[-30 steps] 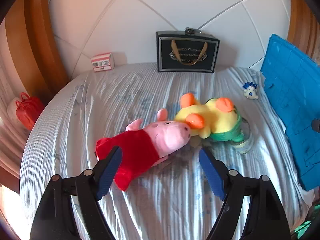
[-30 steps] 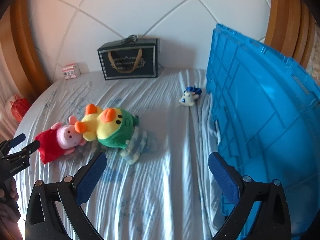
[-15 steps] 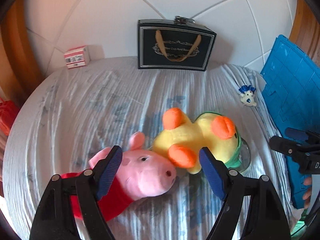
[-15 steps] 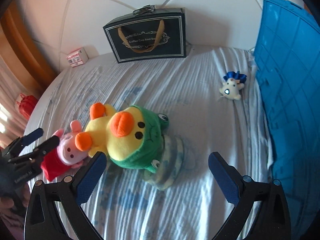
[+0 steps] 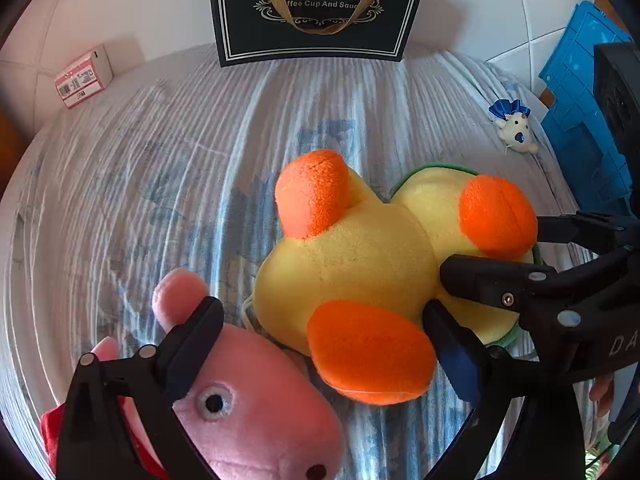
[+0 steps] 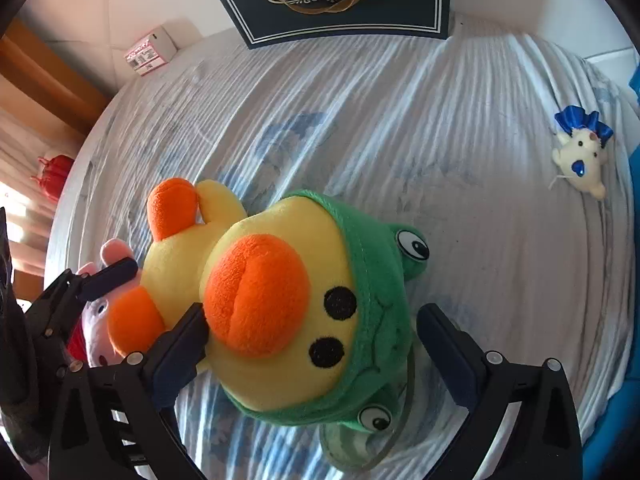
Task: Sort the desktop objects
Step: 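Grasp the yellow duck plush with both tools and lift it, then carry the duck plush over the blue crate and open both tools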
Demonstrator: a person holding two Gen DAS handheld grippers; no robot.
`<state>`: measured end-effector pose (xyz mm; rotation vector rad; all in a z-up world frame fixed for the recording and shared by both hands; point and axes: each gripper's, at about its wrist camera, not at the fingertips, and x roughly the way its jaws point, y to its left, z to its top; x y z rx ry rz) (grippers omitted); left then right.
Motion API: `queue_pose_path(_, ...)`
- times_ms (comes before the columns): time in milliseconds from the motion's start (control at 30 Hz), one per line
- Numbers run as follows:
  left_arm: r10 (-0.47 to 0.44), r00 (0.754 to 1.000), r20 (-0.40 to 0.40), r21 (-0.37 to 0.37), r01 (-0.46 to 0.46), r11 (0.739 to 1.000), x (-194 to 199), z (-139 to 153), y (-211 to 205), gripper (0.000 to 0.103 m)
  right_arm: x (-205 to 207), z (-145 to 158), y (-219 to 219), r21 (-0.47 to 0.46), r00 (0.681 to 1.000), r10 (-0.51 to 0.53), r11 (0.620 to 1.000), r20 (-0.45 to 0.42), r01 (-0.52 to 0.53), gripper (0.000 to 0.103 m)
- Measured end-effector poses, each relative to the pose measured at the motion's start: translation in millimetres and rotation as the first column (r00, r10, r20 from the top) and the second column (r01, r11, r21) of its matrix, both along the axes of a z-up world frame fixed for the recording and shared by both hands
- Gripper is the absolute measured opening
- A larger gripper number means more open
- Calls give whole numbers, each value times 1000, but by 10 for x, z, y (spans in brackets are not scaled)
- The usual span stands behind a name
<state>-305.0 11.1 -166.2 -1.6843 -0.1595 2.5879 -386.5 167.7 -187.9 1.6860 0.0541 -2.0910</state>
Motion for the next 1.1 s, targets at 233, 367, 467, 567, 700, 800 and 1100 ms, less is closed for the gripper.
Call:
queue_pose_path(233, -46, 998, -32, 69, 48, 996, -25, 19, 53, 72, -53, -7, -3, -35, 999, 37, 999, -10, -37, 86)
queue_pose_path(367, -58, 996, -73, 52, 62, 997, 59, 186, 129, 61, 29, 148, 48, -31, 997, 37, 999, -63, -39, 83)
queue_pose_path(467, -71, 989, -131, 27, 75, 997, 137, 450, 183, 60, 92, 396, 134, -55, 993, 24, 998, -112, -30, 82)
queue_pose_path(567, -78, 978, -196, 19, 84, 996, 227, 747, 249, 58, 173, 713, 221, -80, 984, 10, 997, -179, -24, 78)
queue_pose_path(700, -98, 951, -293, 4, 103, 995, 418, 1199, 370, 58, 369, 1185, 376, -130, 962, -30, 991, -272, -6, 77)
queue_pose_path(800, -127, 920, -371, -20, 129, 991, 590, 1568, 540, 58, 570, 1550, 543, -165, 937, -73, 986, -342, 16, 76)
queue_pose_path(1100, -267, 762, -590, -44, 300, 953, 1125, 2681, 1523, 58, 1582, 2822, 1523, -237, 768, -265, 960, -583, 151, 74)
